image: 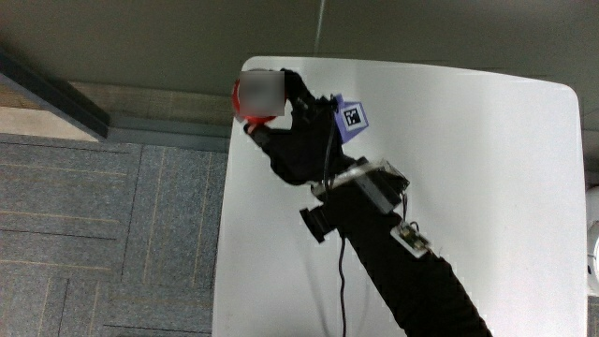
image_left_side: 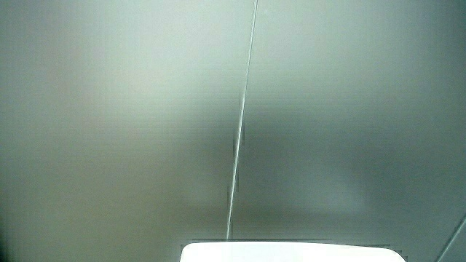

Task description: Place coca cola

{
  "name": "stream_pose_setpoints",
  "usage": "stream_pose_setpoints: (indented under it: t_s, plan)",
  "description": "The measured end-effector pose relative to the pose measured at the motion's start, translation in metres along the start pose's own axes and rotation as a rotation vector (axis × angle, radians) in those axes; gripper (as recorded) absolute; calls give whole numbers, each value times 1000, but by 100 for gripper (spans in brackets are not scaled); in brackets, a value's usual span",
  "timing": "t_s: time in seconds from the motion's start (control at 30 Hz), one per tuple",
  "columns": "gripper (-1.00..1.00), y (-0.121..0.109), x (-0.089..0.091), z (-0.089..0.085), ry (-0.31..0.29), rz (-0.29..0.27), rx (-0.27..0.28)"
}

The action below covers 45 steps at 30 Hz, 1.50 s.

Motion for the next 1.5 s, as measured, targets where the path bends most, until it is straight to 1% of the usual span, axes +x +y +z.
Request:
stream_pose_setpoints:
  t_s: [0.03, 0.07, 0.1, 0.13, 0.17, 0.2, 0.23, 0.3, 0.33, 0.37, 0.4, 0.43, 0.47, 0.53, 0.57, 0.6, 0.63, 0.67, 0.7, 0.73, 0.77, 0.8, 0.83, 0.9, 0.93, 0.97, 1.0, 1.03, 1.07, 1.1, 1.17, 1.2, 1.23, 1.27, 1.3, 1.33, 1.37, 1.4, 1.43, 1.47, 1.5]
  plan:
    - [0, -1, 0, 2, 0, -14, 12]
    - [0, -1, 7, 6, -33, -11, 27]
    - [0, -2, 7, 6, -29, -30, 30]
    - [0, -2, 13, 9, -52, -37, 33]
    - [0, -5, 12, 8, -34, -59, 45]
    - [0, -6, 15, 9, -28, -53, 47]
    - [0, -7, 17, 10, -38, -75, 49]
    - [0, -10, 21, 12, -47, -88, 57]
    - [0, -10, 22, 14, -67, -90, 62]
    - [0, -10, 23, 14, -59, -85, 66]
    - [0, -10, 22, 14, -69, -97, 64]
    - [0, -11, 23, 15, -74, -96, 68]
    - [0, -11, 22, 15, -57, -95, 67]
    - [0, -11, 28, 17, -70, -99, 74]
    - [0, -12, 26, 16, -76, -121, 74]
    - [0, -13, 25, 15, -48, -109, 70]
    - [0, -13, 30, 17, -83, -119, 82]
    - [0, -13, 29, 16, -66, -109, 79]
    - [0, -15, 28, 16, -56, -129, 75]
    - [0, -15, 29, 17, -38, -131, 72]
    - [0, -16, 31, 19, -55, -130, 79]
    - [0, -17, 36, 21, -64, -146, 88]
    - [0, -18, 36, 21, -34, -125, 85]
    - [0, -19, 35, 21, -59, -138, 88]
    - [0, -19, 33, 21, -81, -161, 81]
    - [0, -18, 33, 21, -66, -129, 79]
    - [0, -19, 36, 22, -69, -152, 84]
    - [0, -20, 35, 23, -77, -161, 85]
    - [0, -21, 37, 23, -59, -142, 93]
    - [0, -21, 36, 23, -54, -152, 92]
    - [0, -22, 33, 22, -58, -156, 84]
    - [0, -22, 39, 24, -77, -141, 83]
    - [-5, -22, 40, 24, -105, -150, 89]
    - [-9, -23, 36, 22, -87, -150, 87]
    - [-14, -22, 39, 23, -89, -151, 92]
    - [-18, -23, 36, 23, -82, -163, 94]
    - [-23, -24, 35, 23, -75, -163, 95]
    - [-27, -24, 38, 25, -81, -167, 93]
    - [-32, -25, 35, 24, -79, -168, 103]
    - [-36, -24, 39, 26, -103, -162, 111]
    - [-41, -25, 37, 25, -92, -158, 99]
